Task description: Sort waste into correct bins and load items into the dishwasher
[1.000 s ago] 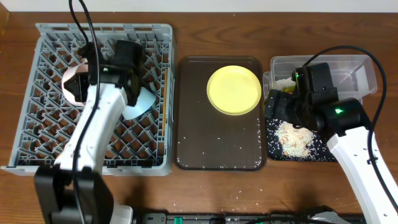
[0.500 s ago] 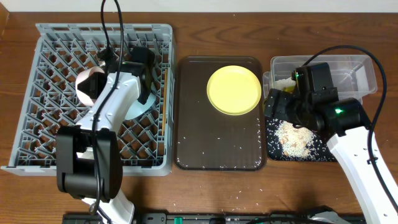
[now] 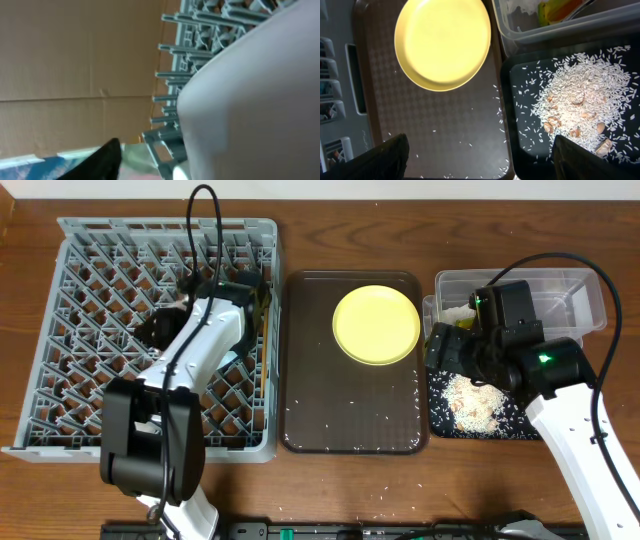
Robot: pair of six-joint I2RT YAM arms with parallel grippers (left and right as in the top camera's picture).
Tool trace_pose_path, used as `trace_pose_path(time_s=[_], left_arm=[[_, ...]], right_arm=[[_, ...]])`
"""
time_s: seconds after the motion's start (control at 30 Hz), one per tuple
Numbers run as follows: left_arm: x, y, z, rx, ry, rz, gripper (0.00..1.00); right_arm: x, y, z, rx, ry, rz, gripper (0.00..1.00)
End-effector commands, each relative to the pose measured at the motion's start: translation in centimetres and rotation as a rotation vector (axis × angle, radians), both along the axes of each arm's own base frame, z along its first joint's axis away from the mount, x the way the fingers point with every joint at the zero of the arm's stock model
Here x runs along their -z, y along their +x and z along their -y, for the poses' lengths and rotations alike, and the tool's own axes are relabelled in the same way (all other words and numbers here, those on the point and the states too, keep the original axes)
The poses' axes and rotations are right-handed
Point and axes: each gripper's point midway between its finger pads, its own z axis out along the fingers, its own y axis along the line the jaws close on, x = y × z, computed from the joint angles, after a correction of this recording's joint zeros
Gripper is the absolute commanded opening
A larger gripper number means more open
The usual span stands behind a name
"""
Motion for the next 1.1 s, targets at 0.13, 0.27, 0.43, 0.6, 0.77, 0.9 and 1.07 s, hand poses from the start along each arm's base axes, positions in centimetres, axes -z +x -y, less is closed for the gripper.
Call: trace_pose_path(time_s=[0.13,0.27,0.43,0.6,0.77,0.9,1.07], left_arm=[[-0.3,-1.7,4.4,0.035,-0.213,0.059,0.61],[-0.8,-2.8,7.8,0.083,-0.398,0.095,0.67],[-0.6,-3.7,13.8,0.156,-0.737,0.133,0.68],[0.2,-1.5,26.7,0.426,-1.256,0.084,0.68],[3.2,1.8,32.1,0.522,-1.313,0.105,0.68],[8.2,3.2,32.5,0.399,-1.315,0.093,0.68],[11.6,4.1,32.0,0.317,-1.315,0.084,0.68]], right_arm=[[-0.2,0.4,0.1,0.008,-0.002,0.014,0.9],[-0.3,0.4,0.1,0.008,-0.001,0.017,0.9],[-0.3,0.4,0.1,0.008,-0.001,0.016,0.9],[-0.3,0.4,0.1,0.008,-0.001,0.016,0.9],[-0.2,0.2,0.1,0.007,-0.002,0.007,0.91],[-0.1,0.2,0.1,0.007,-0.004,0.005,0.92],[-0.1,0.2,0.1,0.007,-0.003,0.006,0.92]])
